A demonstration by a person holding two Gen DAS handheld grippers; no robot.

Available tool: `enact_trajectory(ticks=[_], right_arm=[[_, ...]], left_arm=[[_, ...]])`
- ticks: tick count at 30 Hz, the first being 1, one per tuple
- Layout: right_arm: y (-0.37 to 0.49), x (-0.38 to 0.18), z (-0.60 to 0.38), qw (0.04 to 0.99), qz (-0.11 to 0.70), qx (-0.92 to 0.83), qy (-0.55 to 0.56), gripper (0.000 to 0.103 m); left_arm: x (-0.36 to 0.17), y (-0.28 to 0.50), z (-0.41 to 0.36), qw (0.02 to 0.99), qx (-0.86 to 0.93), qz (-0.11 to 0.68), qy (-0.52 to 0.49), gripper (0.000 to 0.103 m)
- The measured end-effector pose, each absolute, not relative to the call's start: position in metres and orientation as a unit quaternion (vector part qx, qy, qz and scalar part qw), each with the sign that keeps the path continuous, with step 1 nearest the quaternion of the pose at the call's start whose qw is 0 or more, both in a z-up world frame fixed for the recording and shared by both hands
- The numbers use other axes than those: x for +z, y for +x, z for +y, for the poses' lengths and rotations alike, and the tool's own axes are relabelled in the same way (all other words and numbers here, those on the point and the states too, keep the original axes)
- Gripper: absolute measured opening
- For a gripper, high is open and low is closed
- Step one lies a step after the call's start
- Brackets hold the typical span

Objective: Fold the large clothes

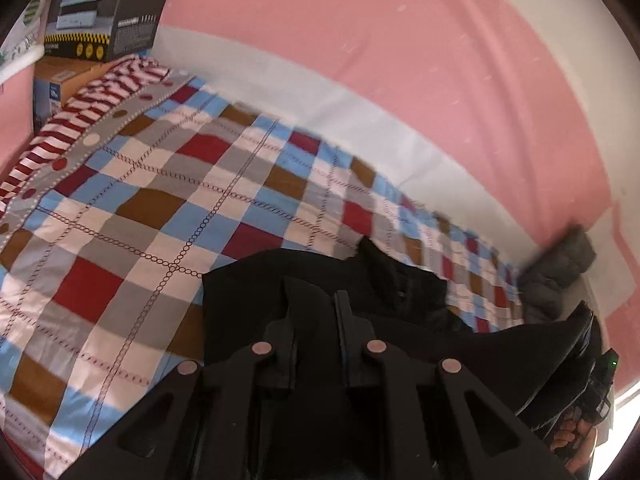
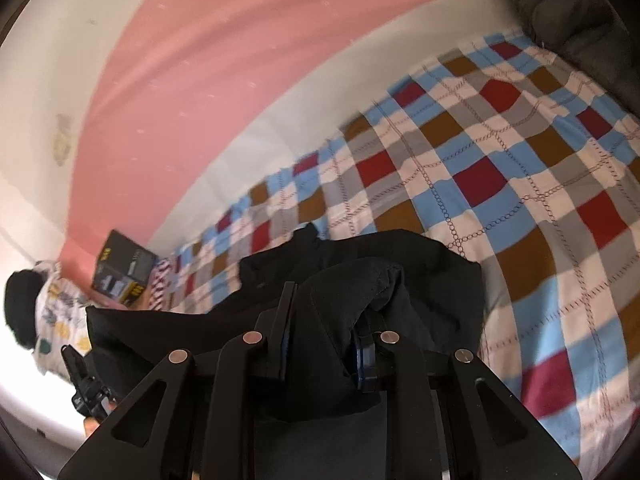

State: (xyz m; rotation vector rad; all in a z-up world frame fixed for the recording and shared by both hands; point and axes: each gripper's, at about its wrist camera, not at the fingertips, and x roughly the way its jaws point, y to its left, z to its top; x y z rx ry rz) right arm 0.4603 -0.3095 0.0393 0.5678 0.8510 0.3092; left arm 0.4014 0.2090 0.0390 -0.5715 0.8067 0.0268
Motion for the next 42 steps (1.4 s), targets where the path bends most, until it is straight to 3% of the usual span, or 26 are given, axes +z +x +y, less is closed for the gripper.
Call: enact_trajectory(ticks=[8,12,15,17,19,22,26,32,34,35,36,37,42], right_arm=[[0.527,-0.024,-0.311,0.836,0.449,0.112,0.293,0.027],[0.543,-0.046,-0.311,0.823,0.459,0.11,0.315,0.036],[0.542,-0.044,-0.313,0.822,0.45,0.117,0.33,0.048],[0.539,-0.032,-0.316,0.824,0.43,0.138,0.342,0.067],[0.533,-0.016,-0.321,0.833,0.403,0.149,0.349,0.073],[0.52,0.008,-0.333,0.857,0.36,0.148,0.339,0.073],[0.508,0.01,-0.325,0.883,0.368,0.126,0.264,0.073],[0.511,-0.048,-0.307,0.863,0.452,0.099,0.202,0.073],[0.518,-0.059,-0.304,0.86,0.466,0.096,0.186,0.072],[0.519,-0.06,-0.302,0.86,0.466,0.099,0.181,0.051],[0.521,-0.058,-0.3,0.867,0.46,0.093,0.17,0.031],[0.523,-0.054,-0.296,0.872,0.456,0.083,0.154,0.021],[0.541,-0.06,-0.282,0.893,0.437,0.047,0.1,0.016]], left_arm=[[-0.029,0.466,0.212,0.861,0.041,0.433,-0.264,0.018],[-0.044,0.485,0.212,0.851,0.043,0.448,-0.272,0.024],[-0.042,0.489,0.219,0.835,0.03,0.457,-0.306,0.035],[-0.031,0.485,0.228,0.833,0.01,0.439,-0.335,0.048],[-0.012,0.475,0.239,0.847,0.009,0.401,-0.349,0.063],[0.012,0.457,0.256,0.864,0.019,0.352,-0.359,0.073],[0.005,0.442,0.252,0.872,0.019,0.369,-0.321,0.075],[-0.066,0.454,0.223,0.834,-0.001,0.482,-0.27,0.075],[-0.07,0.459,0.217,0.841,0.003,0.477,-0.257,0.073],[-0.067,0.46,0.214,0.849,0.007,0.468,-0.245,0.065],[-0.061,0.461,0.21,0.864,0.011,0.451,-0.225,0.036],[-0.053,0.463,0.204,0.877,0.032,0.44,-0.19,0.025],[-0.057,0.486,0.183,0.894,0.093,0.428,-0.097,0.019]])
